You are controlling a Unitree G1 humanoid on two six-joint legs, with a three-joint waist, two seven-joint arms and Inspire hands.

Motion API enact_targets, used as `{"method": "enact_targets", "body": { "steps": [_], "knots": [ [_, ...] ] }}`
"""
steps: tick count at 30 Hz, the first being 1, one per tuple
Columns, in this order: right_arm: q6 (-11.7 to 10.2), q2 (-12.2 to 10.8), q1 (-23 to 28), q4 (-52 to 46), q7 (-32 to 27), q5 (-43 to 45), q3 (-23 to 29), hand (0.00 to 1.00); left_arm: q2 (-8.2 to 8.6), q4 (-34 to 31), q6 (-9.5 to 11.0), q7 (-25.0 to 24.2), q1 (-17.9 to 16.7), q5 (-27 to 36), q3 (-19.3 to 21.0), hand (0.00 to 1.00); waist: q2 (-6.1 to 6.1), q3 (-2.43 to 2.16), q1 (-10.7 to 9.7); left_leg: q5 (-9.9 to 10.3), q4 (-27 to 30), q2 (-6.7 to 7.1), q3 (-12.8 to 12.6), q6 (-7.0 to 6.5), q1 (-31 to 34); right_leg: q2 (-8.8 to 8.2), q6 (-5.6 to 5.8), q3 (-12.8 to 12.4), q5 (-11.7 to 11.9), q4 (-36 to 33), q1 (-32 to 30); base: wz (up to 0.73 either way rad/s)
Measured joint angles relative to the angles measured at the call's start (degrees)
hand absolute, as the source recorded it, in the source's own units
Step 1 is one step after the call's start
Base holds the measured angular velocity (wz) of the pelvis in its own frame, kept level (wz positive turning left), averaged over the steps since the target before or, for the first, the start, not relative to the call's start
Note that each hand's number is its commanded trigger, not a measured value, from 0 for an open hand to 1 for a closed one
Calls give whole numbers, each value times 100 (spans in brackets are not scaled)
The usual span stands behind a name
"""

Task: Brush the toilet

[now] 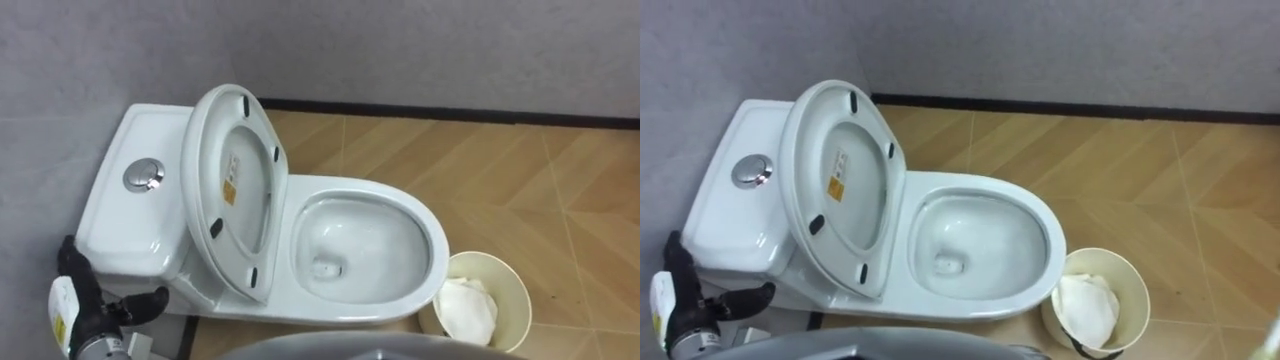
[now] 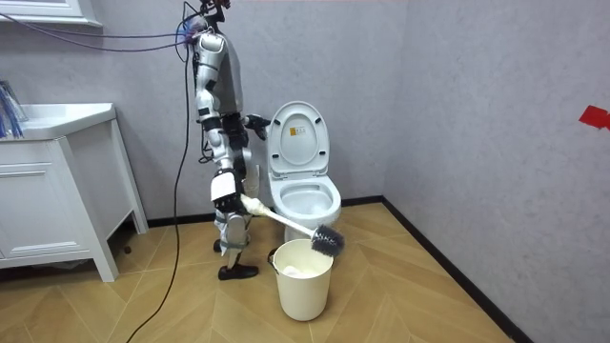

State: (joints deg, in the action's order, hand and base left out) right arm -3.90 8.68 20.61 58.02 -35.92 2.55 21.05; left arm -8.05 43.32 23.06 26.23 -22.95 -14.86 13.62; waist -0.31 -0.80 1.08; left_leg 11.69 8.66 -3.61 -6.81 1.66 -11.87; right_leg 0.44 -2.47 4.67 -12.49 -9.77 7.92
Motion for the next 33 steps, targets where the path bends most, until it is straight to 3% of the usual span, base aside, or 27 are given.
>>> {"method": "enact_targets", "body": {
  "steps": [4,9,14,16,17,19,33],
  "knots": [
    [195,-42,-38,-1,97,984,-386,100,-161,203,-9,-180,49,162,-3,0,37,0,-12,-14,-3,-72,-104,25,22,70,-65,-82,38,-13,-59,-10],
    [290,-50,-188,0,103,1796,-647,100,-106,431,-9,-196,245,524,-36,0,101,-1,-78,-38,-2,-77,-100,62,23,74,-74,-65,41,-38,-59,2],
    [283,-52,-264,7,98,2049,-868,98,-83,480,-9,-219,330,645,-36,0,101,-1,-77,-42,-1,-78,-110,68,6,74,-84,-65,33,-92,-63,0],
    [279,-52,-285,-1,87,2235,-905,4,-91,481,-9,-242,336,645,-40,0,99,-2,-77,-41,-1,-78,-126,69,7,72,-79,-73,31,-101,-70,0],
    [279,-51,-280,-2,81,2281,-917,0,-90,481,-9,-242,338,645,-41,0,98,-2,-77,-41,-1,-78,-138,69,12,72,-77,-77,29,-104,-78,0],
    [297,-46,-269,-3,81,2330,-1039,0,-91,480,-9,-246,344,646,-44,0,99,-1,-76,-42,0,-85,-269,69,32,70,-76,-82,29,-103,-107,0],
    [359,-51,-254,134,432,1073,-1060,0,-97,480,-8,-454,411,856,-6,0,99,-1,-56,-58,4,-90,-263,94,47,73,-78,-78,25,-104,-110,1]
  ]
}}
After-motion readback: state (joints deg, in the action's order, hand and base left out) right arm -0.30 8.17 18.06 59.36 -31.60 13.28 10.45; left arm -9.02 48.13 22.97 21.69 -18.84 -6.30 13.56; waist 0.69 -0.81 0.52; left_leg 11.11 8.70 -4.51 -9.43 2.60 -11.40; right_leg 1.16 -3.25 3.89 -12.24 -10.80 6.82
